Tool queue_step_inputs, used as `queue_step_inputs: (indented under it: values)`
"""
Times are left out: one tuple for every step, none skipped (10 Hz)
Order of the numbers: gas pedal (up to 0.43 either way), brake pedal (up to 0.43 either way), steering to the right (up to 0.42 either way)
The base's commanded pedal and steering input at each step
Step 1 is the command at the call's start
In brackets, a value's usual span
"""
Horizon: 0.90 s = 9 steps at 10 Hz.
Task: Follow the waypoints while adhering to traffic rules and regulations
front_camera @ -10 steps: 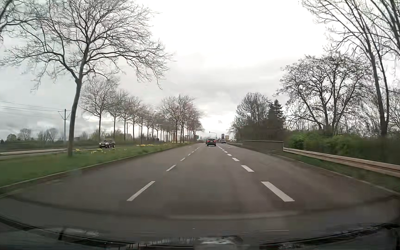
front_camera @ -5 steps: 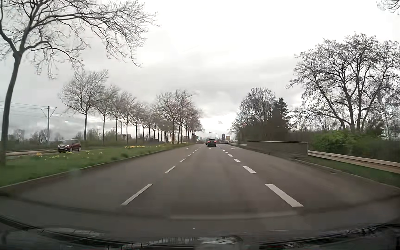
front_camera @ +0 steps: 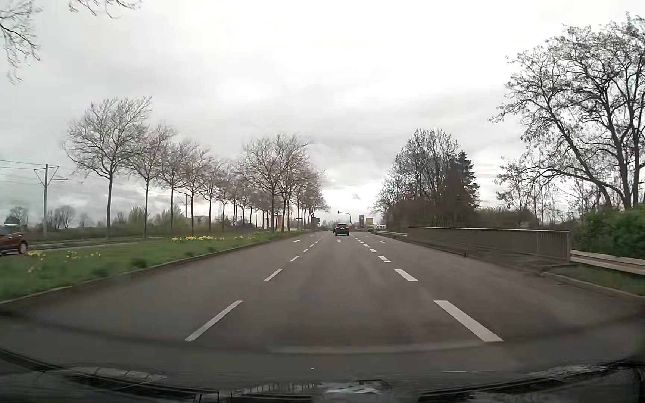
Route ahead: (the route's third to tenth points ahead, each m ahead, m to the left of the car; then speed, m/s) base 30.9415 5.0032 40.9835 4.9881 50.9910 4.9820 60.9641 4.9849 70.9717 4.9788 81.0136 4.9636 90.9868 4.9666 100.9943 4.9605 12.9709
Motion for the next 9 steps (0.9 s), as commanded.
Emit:
queue_step_inputs:
  values:
    - [0.13,0.0,0.0]
    - [0.13,0.0,0.0]
    - [0.13,0.0,0.0]
    - [0.13,0.0,0.0]
    - [0.13,0.0,0.0]
    - [0.13,0.0,0.0]
    - [0.13,0.0,0.0]
    - [0.13,0.0,0.0]
    - [0.13,0.0,0.0]
